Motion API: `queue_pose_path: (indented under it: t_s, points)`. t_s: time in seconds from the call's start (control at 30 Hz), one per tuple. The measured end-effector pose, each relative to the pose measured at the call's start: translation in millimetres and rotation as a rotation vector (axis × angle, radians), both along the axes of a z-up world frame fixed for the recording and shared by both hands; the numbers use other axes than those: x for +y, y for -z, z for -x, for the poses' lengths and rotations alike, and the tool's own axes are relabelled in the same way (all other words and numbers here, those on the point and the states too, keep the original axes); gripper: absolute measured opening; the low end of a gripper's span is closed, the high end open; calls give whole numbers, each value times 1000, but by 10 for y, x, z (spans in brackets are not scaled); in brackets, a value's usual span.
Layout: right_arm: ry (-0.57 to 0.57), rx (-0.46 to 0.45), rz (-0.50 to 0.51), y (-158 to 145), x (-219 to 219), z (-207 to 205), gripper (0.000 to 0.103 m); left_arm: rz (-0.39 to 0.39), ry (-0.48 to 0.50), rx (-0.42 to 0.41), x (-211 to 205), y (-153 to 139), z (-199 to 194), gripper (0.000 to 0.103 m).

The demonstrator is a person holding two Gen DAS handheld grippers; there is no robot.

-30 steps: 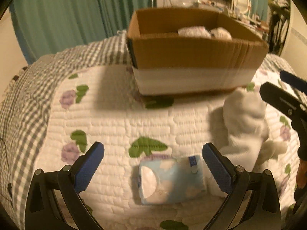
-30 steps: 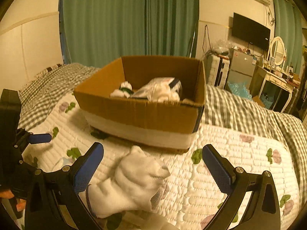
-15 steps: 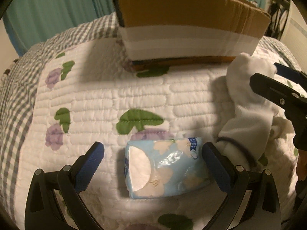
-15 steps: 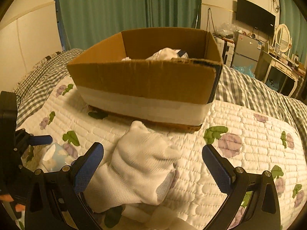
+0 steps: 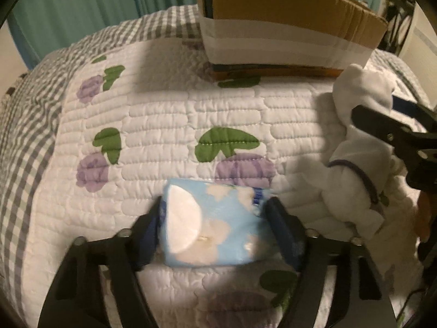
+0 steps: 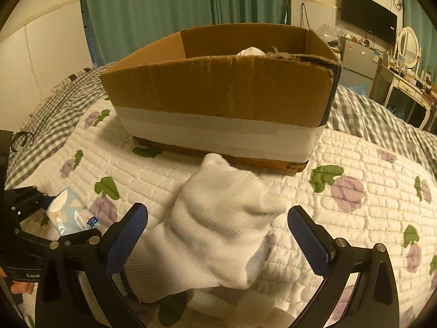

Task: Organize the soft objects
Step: 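Close the left tool on the blue tissue pack while the right tool grasps the white sock, then lift the tissue pack and white sock and carry both over the box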

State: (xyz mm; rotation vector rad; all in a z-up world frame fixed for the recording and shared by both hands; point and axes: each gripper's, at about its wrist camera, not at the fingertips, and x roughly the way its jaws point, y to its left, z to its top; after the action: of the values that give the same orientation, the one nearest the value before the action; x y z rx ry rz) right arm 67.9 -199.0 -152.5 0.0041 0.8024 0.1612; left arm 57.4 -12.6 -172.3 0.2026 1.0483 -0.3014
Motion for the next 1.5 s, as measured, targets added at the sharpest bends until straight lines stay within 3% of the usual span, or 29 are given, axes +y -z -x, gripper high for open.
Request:
queue_pose_path:
  t_s: [0.03, 0.13, 0.3, 0.8, 1.33, 1.5]
  points:
    - [-5, 7, 5, 14, 21, -3, 76, 6, 1, -3, 8, -11, 10, 67]
    - [21, 3, 62, 15, 55, 10, 55, 6, 5, -15, 27, -31, 9, 63]
    - [29, -29, 72, -101, 43, 116, 42, 9, 6, -38, 40, -89, 58, 55]
    - [35, -229, 123, -731, 71, 519, 40, 74, -23, -131, 175, -532, 96, 53]
    - [22, -354, 88, -1338, 14, 774, 40, 177, -16, -360, 206, -1432, 182, 53]
    - [26, -391, 73, -1524, -39, 804, 41, 209, -7, -395, 164, -1618, 203, 53]
